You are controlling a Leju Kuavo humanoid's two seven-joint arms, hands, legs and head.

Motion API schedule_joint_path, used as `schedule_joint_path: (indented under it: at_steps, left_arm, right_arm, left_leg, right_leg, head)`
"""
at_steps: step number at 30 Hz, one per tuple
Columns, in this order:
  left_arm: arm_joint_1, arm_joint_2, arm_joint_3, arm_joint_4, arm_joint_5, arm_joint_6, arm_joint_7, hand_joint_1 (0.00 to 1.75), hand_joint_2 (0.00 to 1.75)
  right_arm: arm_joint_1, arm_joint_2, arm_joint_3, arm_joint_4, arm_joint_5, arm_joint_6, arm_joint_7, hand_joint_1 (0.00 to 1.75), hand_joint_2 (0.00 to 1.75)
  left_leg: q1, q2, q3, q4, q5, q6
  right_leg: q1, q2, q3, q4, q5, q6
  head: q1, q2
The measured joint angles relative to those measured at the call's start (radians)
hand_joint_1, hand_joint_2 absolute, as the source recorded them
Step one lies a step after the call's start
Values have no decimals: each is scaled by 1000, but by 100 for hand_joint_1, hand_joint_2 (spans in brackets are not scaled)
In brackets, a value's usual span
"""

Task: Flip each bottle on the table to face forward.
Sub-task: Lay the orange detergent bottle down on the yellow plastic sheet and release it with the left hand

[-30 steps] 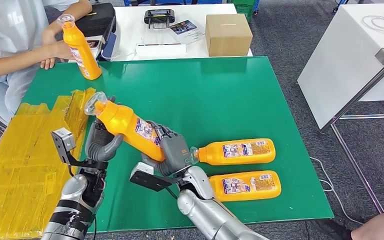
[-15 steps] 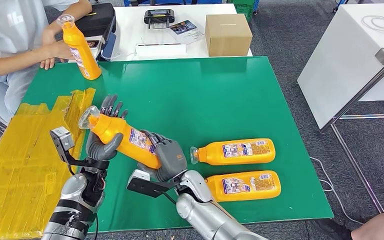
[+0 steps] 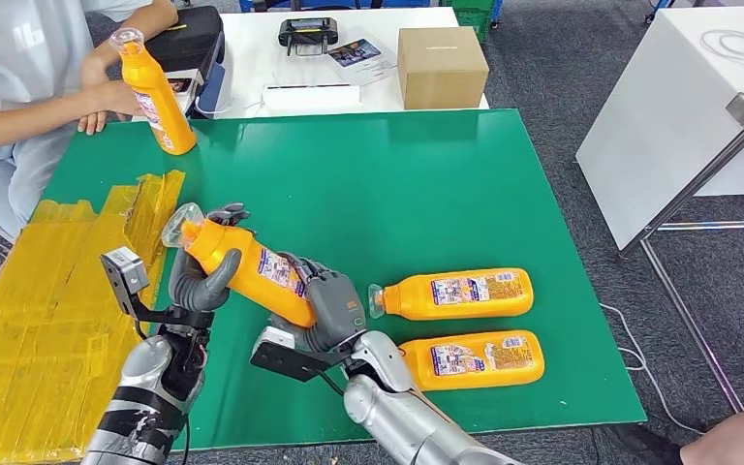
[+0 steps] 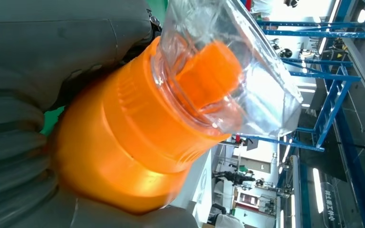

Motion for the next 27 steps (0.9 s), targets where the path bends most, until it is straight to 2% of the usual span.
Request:
schedule_joint_path:
  at_steps: [19,20,23,24,27]
  left_arm:
    - [-6,0,-20,1,-48,20,-5,175,175]
    - [-6,0,-21,1,-48,20,-5,164,175]
    - [-6,1,-23,1,-65,20,-5,33,175]
    - [-7,1,-25,1,-76,21,-5,0,175]
    - [-11,6,-36,10,-118,24,-3,0,175]
  right_arm:
    - [4,-1,-7,4,0,-19,-8,175,175]
    - [5,-1,-8,4,0,-19,-9,175,175]
    - [7,-2,-10,4,0,-23,-10,175,175]
    - [8,-2,-10,4,0,-25,-10,175,175]
    - [9,-4,-13,4,1,-37,-12,175,175]
  left_leg:
    - [0,0,0,0,0,0]
    - [0,0,0,0,0,0]
    - [0,0,0,0,0,0]
    - [0,0,0,0,0,0]
    - [0,0,0,0,0,0]
  right_leg:
    - [0,0,0,0,0,0]
    - [0,0,0,0,0,0]
    - [0,0,0,0,0,0]
    - [0,0,0,0,0,0]
    - [0,0,0,0,0,0]
  head:
    - [0,0]
    - [0,0]
    - [0,0]
    - [0,0]
    - [0,0]
